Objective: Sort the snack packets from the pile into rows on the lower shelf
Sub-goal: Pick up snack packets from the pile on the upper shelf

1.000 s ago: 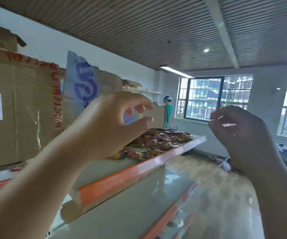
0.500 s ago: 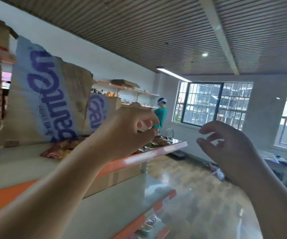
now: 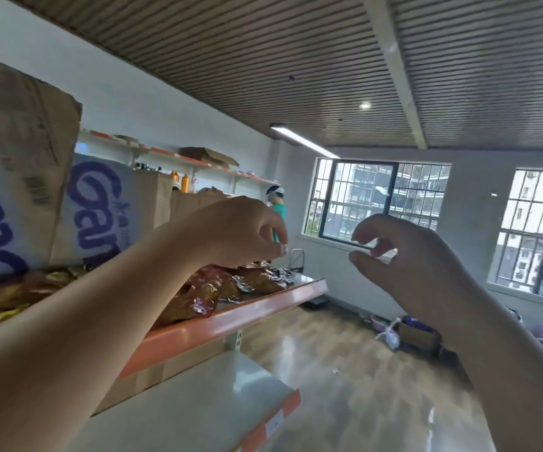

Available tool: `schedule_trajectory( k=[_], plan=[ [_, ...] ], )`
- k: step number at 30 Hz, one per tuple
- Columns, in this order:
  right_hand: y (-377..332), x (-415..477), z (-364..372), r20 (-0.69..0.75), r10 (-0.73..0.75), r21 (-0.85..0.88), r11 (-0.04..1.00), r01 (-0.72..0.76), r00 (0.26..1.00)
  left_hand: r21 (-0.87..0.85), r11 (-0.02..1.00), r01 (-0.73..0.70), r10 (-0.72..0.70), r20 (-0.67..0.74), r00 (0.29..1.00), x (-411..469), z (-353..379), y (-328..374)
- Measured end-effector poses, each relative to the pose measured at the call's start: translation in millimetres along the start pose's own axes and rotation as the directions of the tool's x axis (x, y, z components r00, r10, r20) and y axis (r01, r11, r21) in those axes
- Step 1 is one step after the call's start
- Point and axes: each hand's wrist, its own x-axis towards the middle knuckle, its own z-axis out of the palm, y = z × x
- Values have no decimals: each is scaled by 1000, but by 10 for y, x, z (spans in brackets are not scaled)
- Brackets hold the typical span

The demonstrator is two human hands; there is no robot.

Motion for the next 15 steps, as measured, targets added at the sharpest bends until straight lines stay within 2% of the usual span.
schedule_trajectory(
  k=[9, 15],
  plan=[
    [697, 972, 752, 149, 0, 29, 1000, -4, 989, 90, 989, 118, -127, 102, 987, 876, 353, -607],
    [965, 1448, 1270, 232, -58, 98, 995, 36, 971, 190, 963, 191, -244, 309, 919, 1081, 680, -943]
  ],
)
